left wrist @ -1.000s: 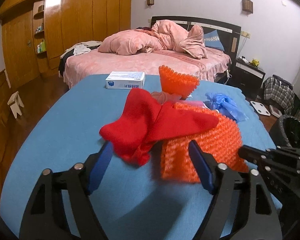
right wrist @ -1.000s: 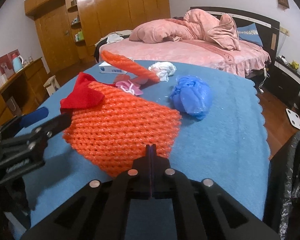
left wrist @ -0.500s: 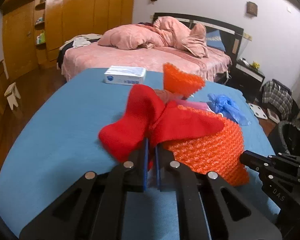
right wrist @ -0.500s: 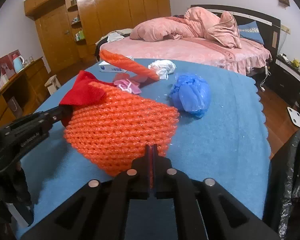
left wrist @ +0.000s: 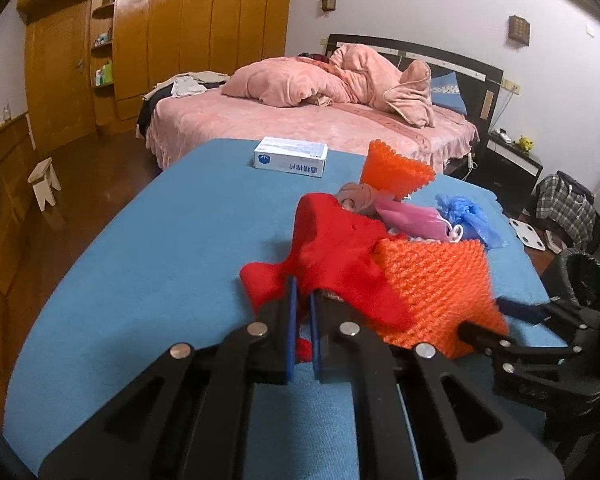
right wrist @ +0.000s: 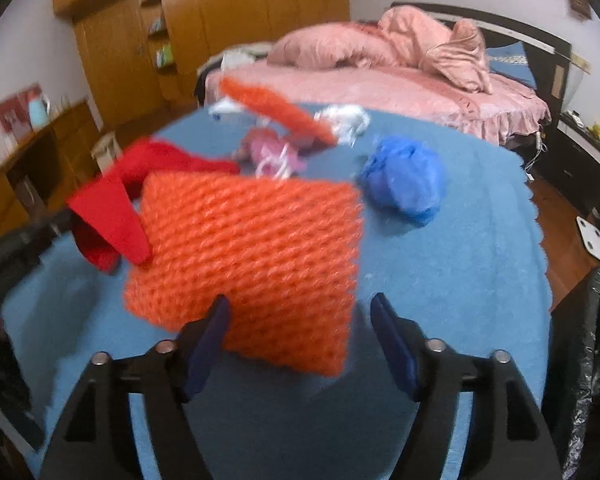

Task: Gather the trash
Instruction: 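Grasp the orange mesh net with the right gripper while the left gripper grasps the red glove, then carry the orange net and red glove to the bin and release both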

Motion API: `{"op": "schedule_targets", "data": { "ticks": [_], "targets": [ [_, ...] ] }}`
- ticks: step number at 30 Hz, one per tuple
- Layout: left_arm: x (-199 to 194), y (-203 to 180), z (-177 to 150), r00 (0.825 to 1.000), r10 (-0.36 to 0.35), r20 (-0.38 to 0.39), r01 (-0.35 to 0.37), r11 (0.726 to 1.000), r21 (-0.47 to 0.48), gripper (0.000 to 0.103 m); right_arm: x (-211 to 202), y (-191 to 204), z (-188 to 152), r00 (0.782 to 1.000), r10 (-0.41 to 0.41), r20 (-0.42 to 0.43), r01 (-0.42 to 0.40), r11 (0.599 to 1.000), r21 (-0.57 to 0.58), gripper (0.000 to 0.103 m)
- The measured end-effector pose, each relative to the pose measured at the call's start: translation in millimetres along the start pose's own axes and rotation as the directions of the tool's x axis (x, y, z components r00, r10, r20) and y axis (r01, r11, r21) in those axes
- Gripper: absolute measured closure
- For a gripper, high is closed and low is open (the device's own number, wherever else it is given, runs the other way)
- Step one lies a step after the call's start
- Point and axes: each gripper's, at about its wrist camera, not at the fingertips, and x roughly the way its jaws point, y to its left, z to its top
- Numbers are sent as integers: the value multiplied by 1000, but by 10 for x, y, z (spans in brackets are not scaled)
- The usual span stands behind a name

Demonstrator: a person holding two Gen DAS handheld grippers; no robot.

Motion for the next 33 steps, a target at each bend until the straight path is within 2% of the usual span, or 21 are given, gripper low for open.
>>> {"op": "schedule_targets", "data": {
  "ticks": [1, 3, 4, 10, 15, 17, 23, 33],
  "targets": [
    [-6, 4, 4, 1000, 0, 0, 0, 1000, -1, 98, -12, 24, 4, 1000, 3, 6, -3, 1000, -13, 72],
    [-8, 12, 8, 1000, -4, -3, 4, 1000, -7, 98, -22, 44, -6, 1000, 20, 5, -20, 999, -25, 87],
    [-13, 9, 6, 1000, -6, -5, 6, 1000, -10, 98, -48, 43, -8, 1000, 29, 6, -29, 999, -26, 89],
    [-184, 4, 102, 999, -18, 35, 19, 1000, -24, 98, -343, -34, 26, 997, 50, 63, -51, 999, 1, 89],
    [-365, -23, 237, 996, -30, 87, 32, 999, -28, 98, -594, -151, 79, 993, 33, 109, -35, 999, 22, 89],
    [-417, -48, 283, 994, -35, 100, 38, 999, -27, 98, -664, -223, 91, 993, 43, 112, -48, 998, 41, 89],
    [-482, -140, 296, 993, -57, 102, 60, 998, -23, 98, -720, -381, 36, 995, -6, 101, -1, 997, 71, 89],
    [-755, -472, 421, 974, -172, 148, 173, 985, 6, 98, -1267, -646, 125, 974, -64, 218, 37, 992, 124, 89]
  ]
}}
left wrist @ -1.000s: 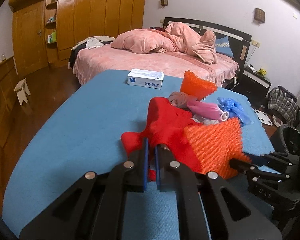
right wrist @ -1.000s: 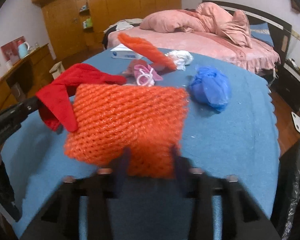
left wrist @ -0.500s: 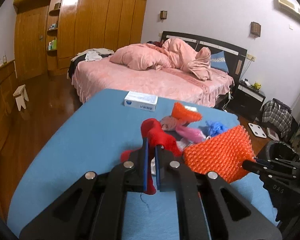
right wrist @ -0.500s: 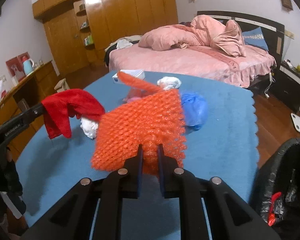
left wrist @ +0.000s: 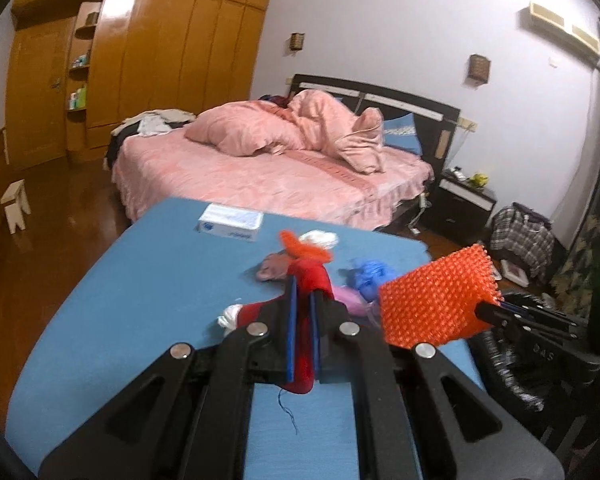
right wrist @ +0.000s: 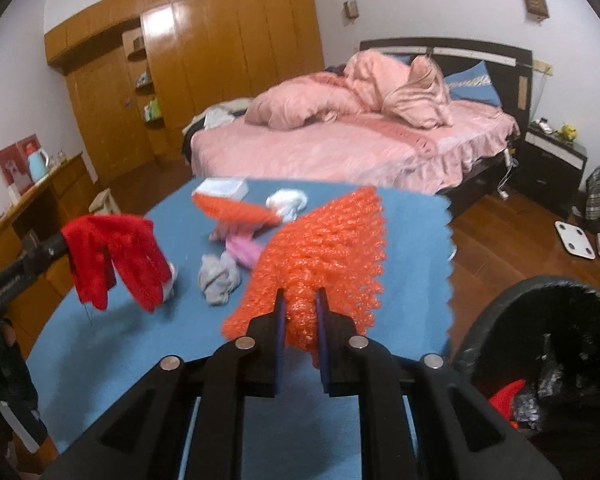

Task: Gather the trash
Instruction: 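Carry the orange net and red glove to the bin and release both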

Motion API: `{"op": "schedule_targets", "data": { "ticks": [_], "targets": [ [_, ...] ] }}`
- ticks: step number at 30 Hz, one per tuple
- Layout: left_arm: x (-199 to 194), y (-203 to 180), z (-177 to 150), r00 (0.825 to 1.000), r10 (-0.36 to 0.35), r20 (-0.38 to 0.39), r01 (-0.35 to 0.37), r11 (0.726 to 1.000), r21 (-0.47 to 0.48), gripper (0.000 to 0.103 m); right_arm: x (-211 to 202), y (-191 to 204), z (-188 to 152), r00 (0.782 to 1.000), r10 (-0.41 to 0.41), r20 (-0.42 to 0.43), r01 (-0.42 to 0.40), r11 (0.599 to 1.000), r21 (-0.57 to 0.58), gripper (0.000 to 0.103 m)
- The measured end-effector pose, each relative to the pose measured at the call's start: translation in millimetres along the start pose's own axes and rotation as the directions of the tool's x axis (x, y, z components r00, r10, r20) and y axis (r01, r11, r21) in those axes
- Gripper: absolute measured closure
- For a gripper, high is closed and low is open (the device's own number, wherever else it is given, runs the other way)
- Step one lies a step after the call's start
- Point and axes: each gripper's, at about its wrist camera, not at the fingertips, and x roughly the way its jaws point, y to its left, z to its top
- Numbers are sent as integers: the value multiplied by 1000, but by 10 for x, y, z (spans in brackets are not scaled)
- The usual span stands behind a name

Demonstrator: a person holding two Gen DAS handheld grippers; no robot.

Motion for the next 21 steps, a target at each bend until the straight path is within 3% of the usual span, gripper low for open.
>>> {"op": "schedule_targets", "data": {
  "ticks": [10, 21],
  "targets": [
    [-98, -602, 194, 989, -140, 46, 139, 990, 33, 98, -480, -359, 123, 996, -52, 78, 48, 998, 47, 89],
    [85, -1532, 132, 950, -312, 8, 309, 945, 109, 98, -879, -962, 28, 978, -184, 97, 175, 979, 101, 89]
  ]
}}
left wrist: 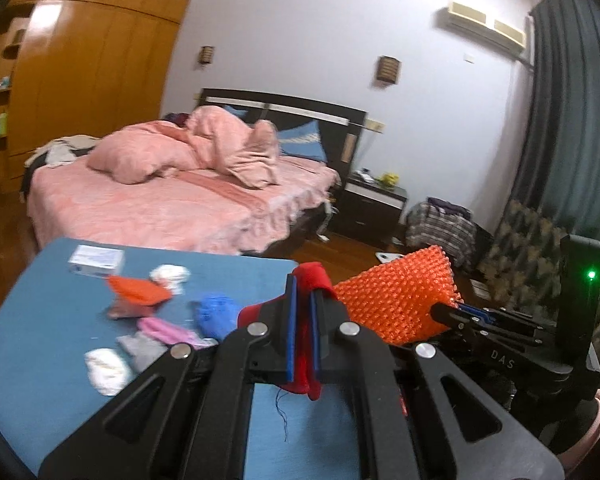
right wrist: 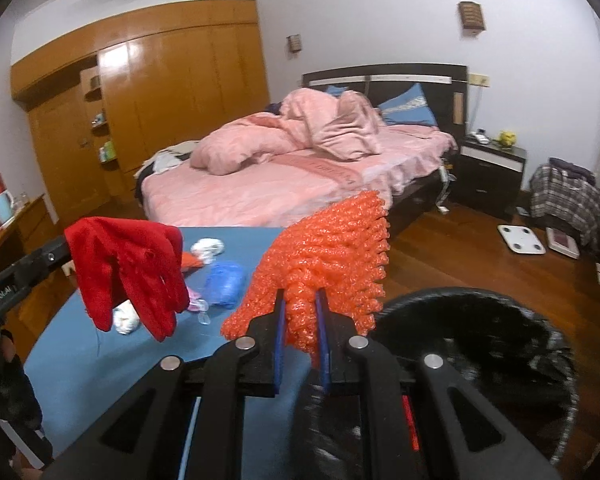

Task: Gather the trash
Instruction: 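Carry the orange net and red glove to the bin and release both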

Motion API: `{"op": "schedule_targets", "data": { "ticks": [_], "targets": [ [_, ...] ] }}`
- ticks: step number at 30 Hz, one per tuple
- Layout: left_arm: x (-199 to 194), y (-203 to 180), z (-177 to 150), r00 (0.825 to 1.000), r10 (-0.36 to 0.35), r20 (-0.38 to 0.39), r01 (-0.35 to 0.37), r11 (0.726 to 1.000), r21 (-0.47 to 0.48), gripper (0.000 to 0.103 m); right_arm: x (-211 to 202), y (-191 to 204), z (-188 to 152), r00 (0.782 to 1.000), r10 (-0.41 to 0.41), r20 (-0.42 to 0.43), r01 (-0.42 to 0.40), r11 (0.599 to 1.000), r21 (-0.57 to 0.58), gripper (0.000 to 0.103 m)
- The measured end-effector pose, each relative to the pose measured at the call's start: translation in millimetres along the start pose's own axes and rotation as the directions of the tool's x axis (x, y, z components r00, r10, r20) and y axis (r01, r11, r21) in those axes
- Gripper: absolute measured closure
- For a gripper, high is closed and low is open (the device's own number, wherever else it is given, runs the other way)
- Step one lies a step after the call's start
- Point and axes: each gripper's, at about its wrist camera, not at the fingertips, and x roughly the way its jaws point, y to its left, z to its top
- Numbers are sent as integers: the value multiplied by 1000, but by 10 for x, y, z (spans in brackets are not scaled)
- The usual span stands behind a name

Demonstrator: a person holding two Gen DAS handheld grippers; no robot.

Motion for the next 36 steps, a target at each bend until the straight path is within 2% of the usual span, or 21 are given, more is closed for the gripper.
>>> {"op": "schedule_targets", "data": {
  "ticks": [8, 15, 19, 20, 22, 23, 25, 27, 28, 29, 30, 32, 34, 36],
  "targets": [
    [455, -498, -9, 990, -131, -49, 132, 991, 25, 98, -165, -603, -55, 992, -129, 0, 128, 990, 53, 89],
    [848, -978, -51, 972, -216, -93, 223, 972, 70, 98, -252, -967, -178, 978, -207, -14, 207, 973, 96, 89],
    [1032, -1204, -85, 954, -269, -129, 280, 957, 80, 97, -303, -1139, -270, 971, -239, -28, 241, 963, 124, 88],
    [1059, -1240, -102, 951, -278, -137, 291, 954, 79, 93, -308, -1179, -283, 968, -248, -33, 251, 959, 130, 86],
    [1147, -1295, -151, 943, -289, -165, 304, 950, 73, 77, -321, -1256, -320, 962, -270, -47, 274, 952, 137, 81],
    [1188, -1307, -193, 940, -286, -184, 303, 950, 71, 63, -331, -1295, -344, 959, -279, -53, 284, 948, 140, 81],
    [1217, -1295, -274, 937, -281, -207, 301, 951, 72, 59, -344, -1338, -382, 953, -296, -64, 302, 942, 144, 65],
    [1236, -1251, -352, 936, -262, -233, 286, 955, 74, 55, -367, -1377, -423, 950, -304, -68, 311, 939, 149, 58],
    [1230, -1205, -384, 937, -253, -242, 277, 958, 70, 54, -369, -1381, -439, 949, -308, -72, 316, 937, 149, 51],
    [1206, -1140, -425, 940, -237, -245, 260, 963, 70, 51, -372, -1382, -453, 947, -314, -74, 322, 935, 149, 45],
    [1180, -1078, -445, 944, -219, -245, 243, 967, 72, 48, -370, -1378, -453, 945, -318, -72, 325, 934, 150, 33],
    [1129, -954, -452, 954, -186, -236, 210, 974, 81, 40, -382, -1343, -462, 947, -314, -60, 320, 935, 152, 24],
    [1000, -767, -474, 969, -128, -211, 152, 983, 101, 32, -381, -1295, -453, 950, -308, -47, 312, 937, 157, 5],
    [890, -589, -470, 979, -72, -190, 96, 988, 117, 24, -384, -1223, -445, 956, -290, -31, 291, 943, 158, 6]
  ]
}}
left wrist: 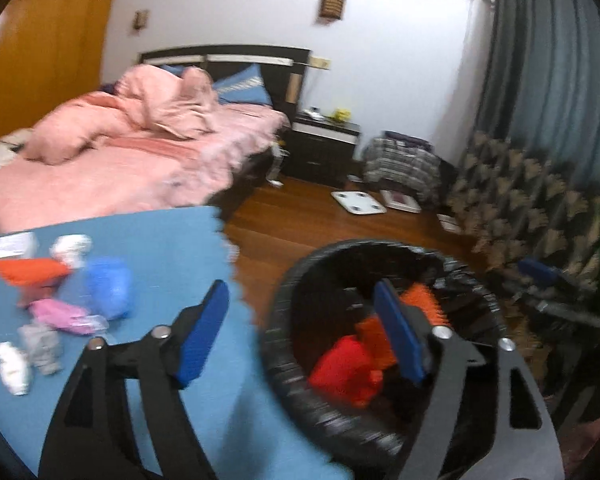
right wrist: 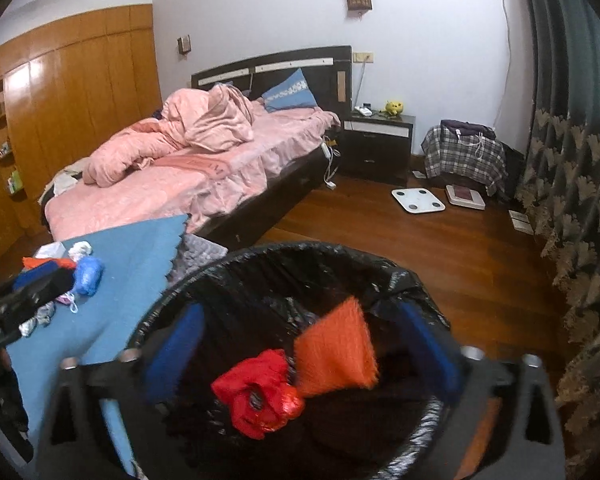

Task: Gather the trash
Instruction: 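Carry the orange net and red glove to the bin and release both, then move the left gripper back over the table and grasp the white tissue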

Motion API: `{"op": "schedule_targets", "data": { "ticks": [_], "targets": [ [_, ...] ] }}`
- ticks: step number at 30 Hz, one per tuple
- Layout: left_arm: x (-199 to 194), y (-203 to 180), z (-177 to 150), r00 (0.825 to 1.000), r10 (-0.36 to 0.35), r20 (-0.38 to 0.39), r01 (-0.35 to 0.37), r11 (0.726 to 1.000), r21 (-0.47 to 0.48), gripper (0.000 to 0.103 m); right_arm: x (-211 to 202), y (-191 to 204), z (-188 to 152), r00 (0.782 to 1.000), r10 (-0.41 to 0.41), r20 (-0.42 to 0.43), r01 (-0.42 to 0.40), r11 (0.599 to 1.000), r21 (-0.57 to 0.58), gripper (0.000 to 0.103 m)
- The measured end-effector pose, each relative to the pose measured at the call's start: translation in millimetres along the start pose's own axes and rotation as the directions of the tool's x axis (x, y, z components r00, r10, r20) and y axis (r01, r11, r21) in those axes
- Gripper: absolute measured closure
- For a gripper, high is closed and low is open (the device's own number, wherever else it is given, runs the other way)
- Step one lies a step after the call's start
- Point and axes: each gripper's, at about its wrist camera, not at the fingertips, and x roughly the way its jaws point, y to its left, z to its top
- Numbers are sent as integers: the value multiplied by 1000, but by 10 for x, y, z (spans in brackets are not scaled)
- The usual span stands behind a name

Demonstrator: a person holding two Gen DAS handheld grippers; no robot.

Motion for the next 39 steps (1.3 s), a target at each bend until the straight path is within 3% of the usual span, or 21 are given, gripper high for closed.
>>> {"op": "schedule_targets", "data": {
  "ticks": [5, 10, 19, 25, 31, 39],
  "targets": [
    [-339, 469, -95, 987, 157, 32, -156, 987, -29, 16, 23, 410, -1, 997, 81, 3, -81, 996, -33, 6],
    [-681, 954, -204, 944, 325, 54, -322, 945, -49, 14, 153, 1026, -34, 984, 178, -12, -178, 981, -75, 6],
    [-951, 1785, -425, 880, 474, 0, -469, 870, -153, 14, 455, 2150, -226, 954, 295, -51, -299, 935, -189, 6],
    [-866, 2187, -612, 864, 500, -64, -501, 841, -204, 14, 677, 2616, -386, 943, 316, -101, -331, 917, -223, 6],
    [-685, 2426, -712, 873, 471, -127, -488, 843, -225, 21, 800, 2910, -526, 933, 329, -148, -357, 901, -247, 9],
    [-548, 2519, -801, 880, 442, -175, -474, 845, -247, 27, 909, 2984, -559, 930, 325, -170, -360, 898, -252, 10]
  ]
}}
